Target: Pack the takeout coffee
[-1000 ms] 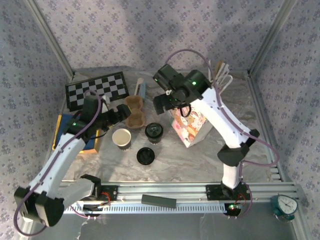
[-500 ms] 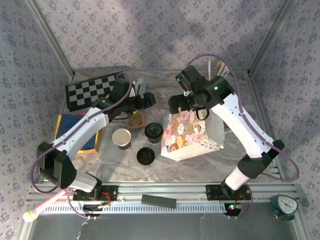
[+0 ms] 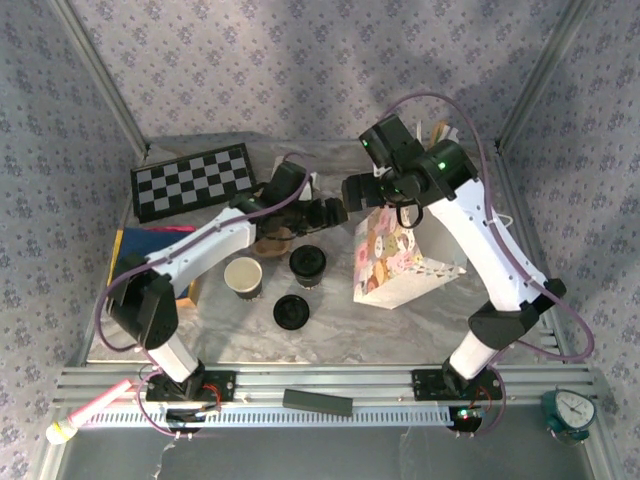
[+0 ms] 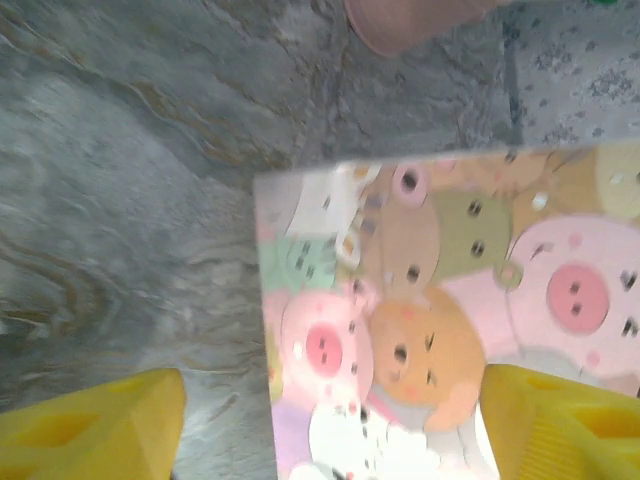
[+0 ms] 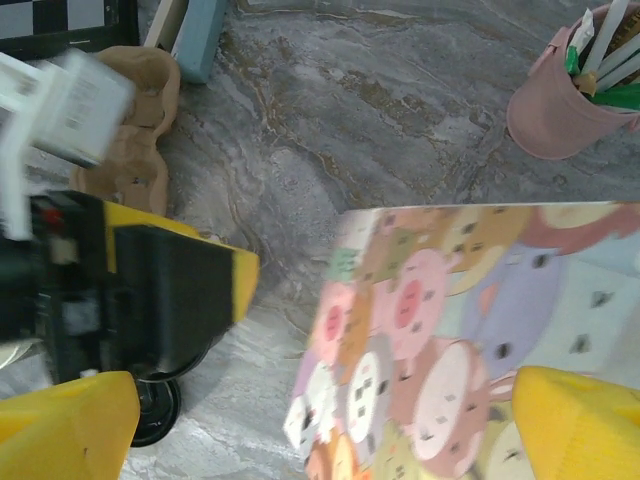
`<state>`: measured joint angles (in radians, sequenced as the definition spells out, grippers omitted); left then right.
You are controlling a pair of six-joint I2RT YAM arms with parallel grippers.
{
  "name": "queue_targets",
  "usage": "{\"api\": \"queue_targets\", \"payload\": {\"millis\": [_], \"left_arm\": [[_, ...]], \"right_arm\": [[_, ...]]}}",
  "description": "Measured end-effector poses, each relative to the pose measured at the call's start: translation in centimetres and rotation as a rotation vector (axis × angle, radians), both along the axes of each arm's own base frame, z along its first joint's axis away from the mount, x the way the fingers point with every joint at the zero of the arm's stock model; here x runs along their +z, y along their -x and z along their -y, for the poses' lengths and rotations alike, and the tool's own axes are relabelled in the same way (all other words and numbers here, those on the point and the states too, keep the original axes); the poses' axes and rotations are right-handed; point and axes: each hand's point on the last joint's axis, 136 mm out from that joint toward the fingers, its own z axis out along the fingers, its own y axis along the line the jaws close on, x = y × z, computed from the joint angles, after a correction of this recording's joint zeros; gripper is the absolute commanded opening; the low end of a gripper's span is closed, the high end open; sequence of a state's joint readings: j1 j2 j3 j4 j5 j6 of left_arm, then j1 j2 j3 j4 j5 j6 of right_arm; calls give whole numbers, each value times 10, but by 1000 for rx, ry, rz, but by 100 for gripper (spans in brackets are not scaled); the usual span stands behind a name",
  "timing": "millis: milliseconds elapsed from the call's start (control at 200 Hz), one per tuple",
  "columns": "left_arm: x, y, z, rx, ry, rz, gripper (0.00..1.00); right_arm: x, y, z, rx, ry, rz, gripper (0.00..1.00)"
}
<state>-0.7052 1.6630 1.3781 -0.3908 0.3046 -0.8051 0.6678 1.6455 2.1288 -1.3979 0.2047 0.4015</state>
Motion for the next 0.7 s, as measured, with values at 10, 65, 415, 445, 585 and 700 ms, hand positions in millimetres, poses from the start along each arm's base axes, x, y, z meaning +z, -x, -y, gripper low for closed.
{"api": "queue_targets", "payload": {"millis": [10, 65, 415, 445, 585, 700], "left_arm": [[-2, 0, 2, -4, -1, -4, 68], [-6, 2, 12, -28, 0, -14, 62], [-11, -4, 38, -71, 18, -19, 59], [-11, -6, 36, -65, 15, -21, 59], [-9, -18, 10, -7, 6, -22, 60], [2, -32, -14, 54, 4, 2, 61]], "right_arm": [[0, 0, 0, -2, 1, 0, 97], [-1, -2, 2, -5, 8, -5, 97], [-25, -15, -3, -14, 57, -59, 97], [-30, -16, -4, -14, 62, -70, 97], [-45, -16, -6, -16, 77, -113, 99], [-47, -17, -4, -37, 68, -122, 100]]}}
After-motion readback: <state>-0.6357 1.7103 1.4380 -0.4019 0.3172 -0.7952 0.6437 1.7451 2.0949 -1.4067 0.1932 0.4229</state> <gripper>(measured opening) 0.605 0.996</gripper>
